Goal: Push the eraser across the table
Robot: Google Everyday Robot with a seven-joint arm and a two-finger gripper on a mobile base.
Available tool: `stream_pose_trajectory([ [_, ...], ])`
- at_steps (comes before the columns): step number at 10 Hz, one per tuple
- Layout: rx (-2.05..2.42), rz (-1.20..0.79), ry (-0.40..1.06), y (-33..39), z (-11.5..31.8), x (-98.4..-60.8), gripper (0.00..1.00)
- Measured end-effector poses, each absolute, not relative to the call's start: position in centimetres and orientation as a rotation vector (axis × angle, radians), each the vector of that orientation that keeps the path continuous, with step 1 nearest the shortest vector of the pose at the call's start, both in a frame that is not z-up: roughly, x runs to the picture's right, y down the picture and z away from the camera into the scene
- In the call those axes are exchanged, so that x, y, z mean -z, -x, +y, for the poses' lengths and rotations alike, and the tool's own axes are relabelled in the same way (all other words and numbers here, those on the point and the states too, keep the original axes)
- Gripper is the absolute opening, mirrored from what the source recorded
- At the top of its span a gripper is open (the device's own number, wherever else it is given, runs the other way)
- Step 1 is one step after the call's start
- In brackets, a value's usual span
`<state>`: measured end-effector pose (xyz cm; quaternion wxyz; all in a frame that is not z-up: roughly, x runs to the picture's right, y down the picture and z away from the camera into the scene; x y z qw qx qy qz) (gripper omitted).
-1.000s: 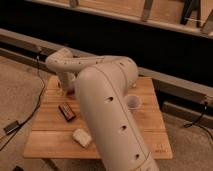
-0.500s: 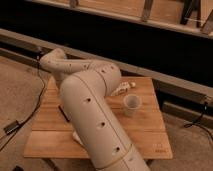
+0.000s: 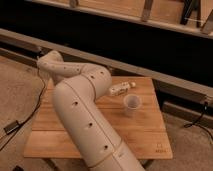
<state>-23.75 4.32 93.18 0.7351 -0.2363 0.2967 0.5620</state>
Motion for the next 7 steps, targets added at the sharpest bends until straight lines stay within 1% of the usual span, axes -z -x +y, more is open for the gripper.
stream_pose_trajectory([
  [3, -1.249, 0.675, 0.53, 24.5, 6.0, -94.3, 0.8],
  [7, -1.252, 0.705, 0.547, 23.4, 8.3, -94.3, 0.8],
])
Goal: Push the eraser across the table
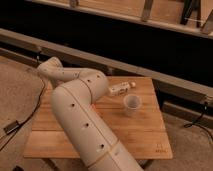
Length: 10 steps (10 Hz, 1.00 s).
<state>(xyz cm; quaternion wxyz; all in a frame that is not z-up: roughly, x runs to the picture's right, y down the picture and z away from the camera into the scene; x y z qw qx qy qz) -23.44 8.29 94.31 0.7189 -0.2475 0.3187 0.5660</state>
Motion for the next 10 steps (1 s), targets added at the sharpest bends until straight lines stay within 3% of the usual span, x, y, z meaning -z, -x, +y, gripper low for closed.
stream_pose_trajectory([
  [10, -1.273, 0.738, 0.556, 18.4, 12.7, -90.2, 0.8],
])
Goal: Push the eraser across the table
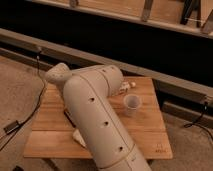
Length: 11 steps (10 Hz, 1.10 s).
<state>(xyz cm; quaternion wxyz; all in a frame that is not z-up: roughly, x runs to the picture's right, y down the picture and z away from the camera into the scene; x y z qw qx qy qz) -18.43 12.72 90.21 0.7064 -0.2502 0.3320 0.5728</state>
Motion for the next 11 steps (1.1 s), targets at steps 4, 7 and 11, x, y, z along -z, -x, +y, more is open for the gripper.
stream_pose_trajectory([
  [4, -1.261, 0.753, 0.561, 16.7, 14.5, -88.3, 0.8],
  [7, -1.26, 0.785, 0.558, 14.8, 16.1, -87.1, 0.8],
  [11, -1.268, 0.826, 0.548, 12.6, 17.7, -86.0, 0.8],
])
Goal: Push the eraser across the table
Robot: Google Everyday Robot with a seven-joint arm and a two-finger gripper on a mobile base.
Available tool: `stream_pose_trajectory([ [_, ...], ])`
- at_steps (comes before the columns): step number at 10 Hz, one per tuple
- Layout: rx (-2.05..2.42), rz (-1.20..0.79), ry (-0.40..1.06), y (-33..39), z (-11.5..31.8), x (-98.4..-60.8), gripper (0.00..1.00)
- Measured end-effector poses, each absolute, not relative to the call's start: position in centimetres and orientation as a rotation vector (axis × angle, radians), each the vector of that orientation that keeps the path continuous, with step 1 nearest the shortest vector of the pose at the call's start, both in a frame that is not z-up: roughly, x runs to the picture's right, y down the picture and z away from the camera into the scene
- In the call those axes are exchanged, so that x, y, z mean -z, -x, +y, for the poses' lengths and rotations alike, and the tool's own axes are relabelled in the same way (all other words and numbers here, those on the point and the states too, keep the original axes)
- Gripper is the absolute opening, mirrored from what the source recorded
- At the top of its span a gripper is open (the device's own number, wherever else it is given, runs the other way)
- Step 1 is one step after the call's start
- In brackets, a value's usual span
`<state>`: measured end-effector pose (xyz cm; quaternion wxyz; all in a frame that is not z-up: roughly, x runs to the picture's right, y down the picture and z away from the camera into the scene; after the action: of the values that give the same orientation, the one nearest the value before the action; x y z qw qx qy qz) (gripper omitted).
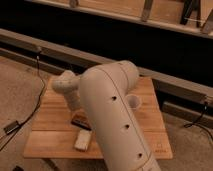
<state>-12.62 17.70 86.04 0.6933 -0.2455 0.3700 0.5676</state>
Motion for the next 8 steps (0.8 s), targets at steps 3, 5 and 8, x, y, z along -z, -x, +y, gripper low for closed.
stream_pose_trajectory([
  [3, -1.292, 0.862, 0.538, 10.8, 18.7, -85.3, 0.8],
  [5, -1.312, 0.886, 0.528, 9.5, 19.4, -84.9, 0.8],
  [8, -1.354, 0.921, 0.51, 7.4, 20.0, -84.5, 0.8],
])
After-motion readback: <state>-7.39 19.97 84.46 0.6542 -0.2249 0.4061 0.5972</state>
